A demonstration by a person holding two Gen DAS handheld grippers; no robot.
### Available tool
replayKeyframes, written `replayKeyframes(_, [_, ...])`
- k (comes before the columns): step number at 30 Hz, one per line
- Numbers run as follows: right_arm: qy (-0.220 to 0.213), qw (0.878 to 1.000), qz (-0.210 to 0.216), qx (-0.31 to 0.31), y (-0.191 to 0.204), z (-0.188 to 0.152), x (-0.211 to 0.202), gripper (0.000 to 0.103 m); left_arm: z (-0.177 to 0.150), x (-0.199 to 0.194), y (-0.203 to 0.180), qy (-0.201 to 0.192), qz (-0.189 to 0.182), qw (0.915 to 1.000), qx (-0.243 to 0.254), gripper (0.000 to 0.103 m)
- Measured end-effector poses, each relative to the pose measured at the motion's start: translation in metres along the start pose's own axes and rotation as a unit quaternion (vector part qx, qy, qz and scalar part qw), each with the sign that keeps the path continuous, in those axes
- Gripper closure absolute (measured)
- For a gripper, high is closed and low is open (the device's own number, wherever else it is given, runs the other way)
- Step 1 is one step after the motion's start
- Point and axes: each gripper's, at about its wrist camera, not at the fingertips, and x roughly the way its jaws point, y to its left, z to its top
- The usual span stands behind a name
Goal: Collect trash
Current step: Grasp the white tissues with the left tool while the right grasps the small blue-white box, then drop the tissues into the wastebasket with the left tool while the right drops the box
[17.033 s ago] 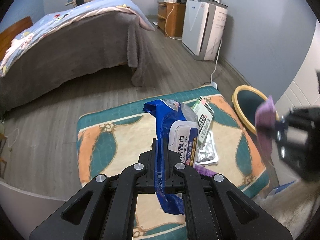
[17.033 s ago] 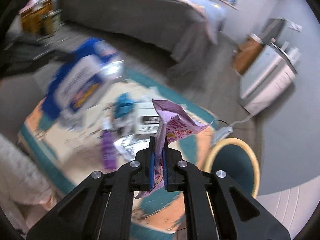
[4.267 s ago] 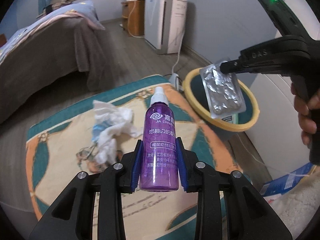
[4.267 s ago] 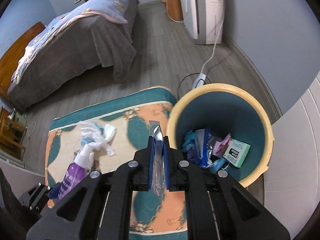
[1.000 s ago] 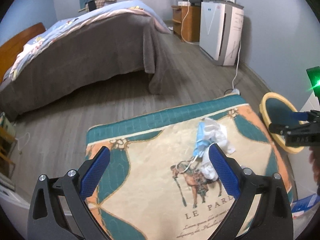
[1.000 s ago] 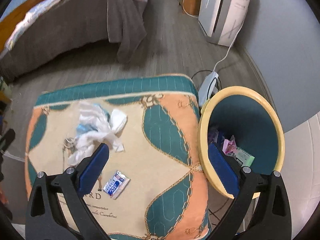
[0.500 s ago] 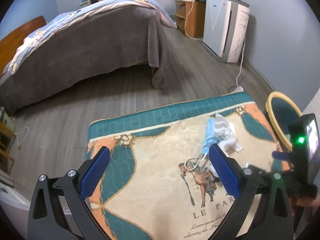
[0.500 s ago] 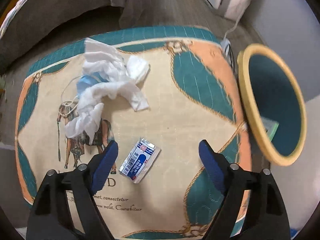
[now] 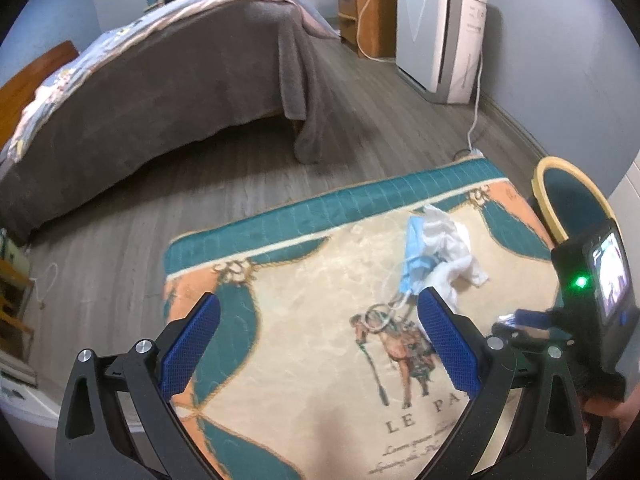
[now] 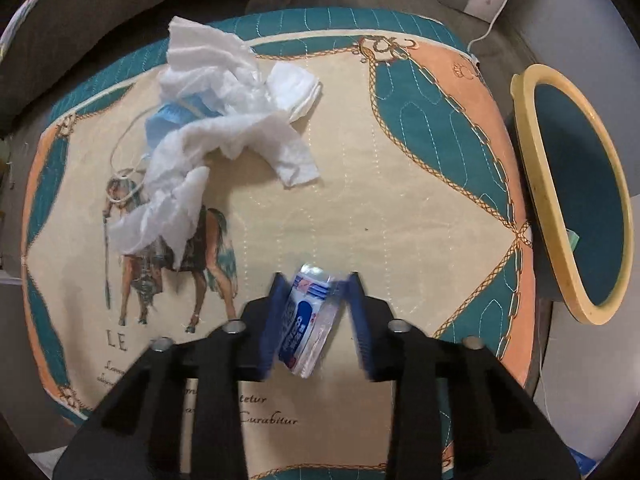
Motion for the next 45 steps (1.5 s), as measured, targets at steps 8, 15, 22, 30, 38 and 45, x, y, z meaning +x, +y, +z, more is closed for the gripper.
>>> replayKeyframes(8, [-0.038, 0.999, -0.009, -0.033, -0.023, 0.023, -0.040, 0.092, -0.009, 0.029, -0.044, 0.033, -0.030, 0.9982, 0.039, 0.005])
replayKeyframes(15, [-0.040, 0.998, 0.026, 0.028, -0.072, 0.037, -0.040, 0.092, -0.013, 0.062, -0.081, 0.067, -0.071, 0.9938, 0.054, 0.032])
replayKeyframes(22, [-0.054, 0.996, 0.045, 0.057, -0.105, 0.053, -0.048, 0.092, -0.024, 0.094, -0.092, 0.106, -0.069, 0.9905, 0.053, 0.050])
replayKeyframes(30, [-0.069, 0.996, 0.048, 0.037, -0.096, 0.061, -0.058, 0.092, -0.026, 0.091, -0.093, 0.096, -0.063, 0.9914, 0.063, 0.078])
replayKeyframes(38, [-0.099, 0.993, 0.054, 0.037, -0.100, 0.062, -0.084, 0.092, -0.012, 0.050, -0.111, 0.039, -0.057, 0.9930, 0.096, 0.078])
replayKeyframes(45, [-0.131, 0.989, 0.049, 0.051, -0.124, 0.058, -0.115, 0.092, 0.009, 0.010, -0.123, -0.016, -0.090, 0.9909, 0.099, 0.078])
